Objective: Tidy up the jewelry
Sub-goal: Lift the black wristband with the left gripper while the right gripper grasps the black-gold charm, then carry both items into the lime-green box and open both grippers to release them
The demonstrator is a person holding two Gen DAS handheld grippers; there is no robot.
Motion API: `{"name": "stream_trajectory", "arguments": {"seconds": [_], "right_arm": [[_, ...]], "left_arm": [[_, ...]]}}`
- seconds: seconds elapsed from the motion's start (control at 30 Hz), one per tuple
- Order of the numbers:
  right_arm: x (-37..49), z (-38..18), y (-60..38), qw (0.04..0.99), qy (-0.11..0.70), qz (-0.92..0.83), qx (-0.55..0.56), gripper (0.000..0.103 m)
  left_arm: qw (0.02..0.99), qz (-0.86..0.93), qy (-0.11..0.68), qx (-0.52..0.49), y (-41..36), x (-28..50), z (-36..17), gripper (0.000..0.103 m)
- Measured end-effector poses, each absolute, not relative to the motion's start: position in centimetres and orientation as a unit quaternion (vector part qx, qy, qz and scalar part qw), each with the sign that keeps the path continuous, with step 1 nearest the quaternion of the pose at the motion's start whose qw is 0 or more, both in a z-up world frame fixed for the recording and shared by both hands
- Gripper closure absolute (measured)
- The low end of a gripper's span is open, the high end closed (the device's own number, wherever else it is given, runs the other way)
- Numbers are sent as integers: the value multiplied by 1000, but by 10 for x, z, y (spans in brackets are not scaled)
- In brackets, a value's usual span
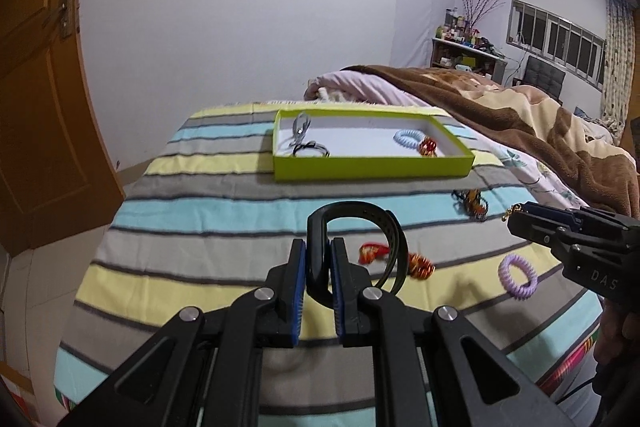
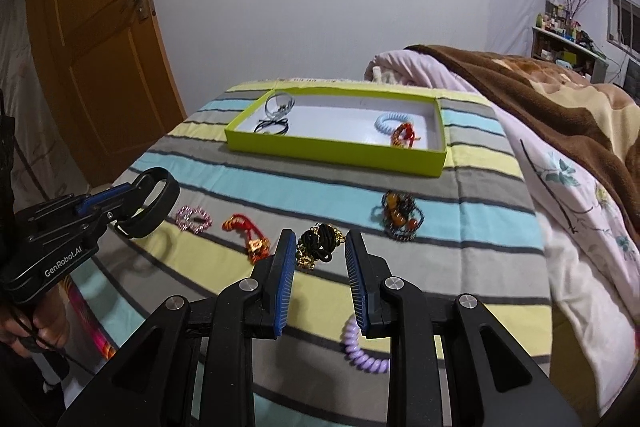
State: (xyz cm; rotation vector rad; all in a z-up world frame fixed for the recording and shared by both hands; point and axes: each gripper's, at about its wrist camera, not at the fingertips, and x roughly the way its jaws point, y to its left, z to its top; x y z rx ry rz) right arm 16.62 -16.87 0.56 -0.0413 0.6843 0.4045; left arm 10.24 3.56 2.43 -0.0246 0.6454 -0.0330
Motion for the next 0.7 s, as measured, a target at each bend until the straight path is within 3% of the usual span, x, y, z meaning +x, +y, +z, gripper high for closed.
{"name": "stream_trajectory", "arguments": {"seconds": [0.7], "right_arm": [[260,33,-172,934,302,185,-37,77]], "left_arm": [[949,-31,315,11,22,204,43,90]]}}
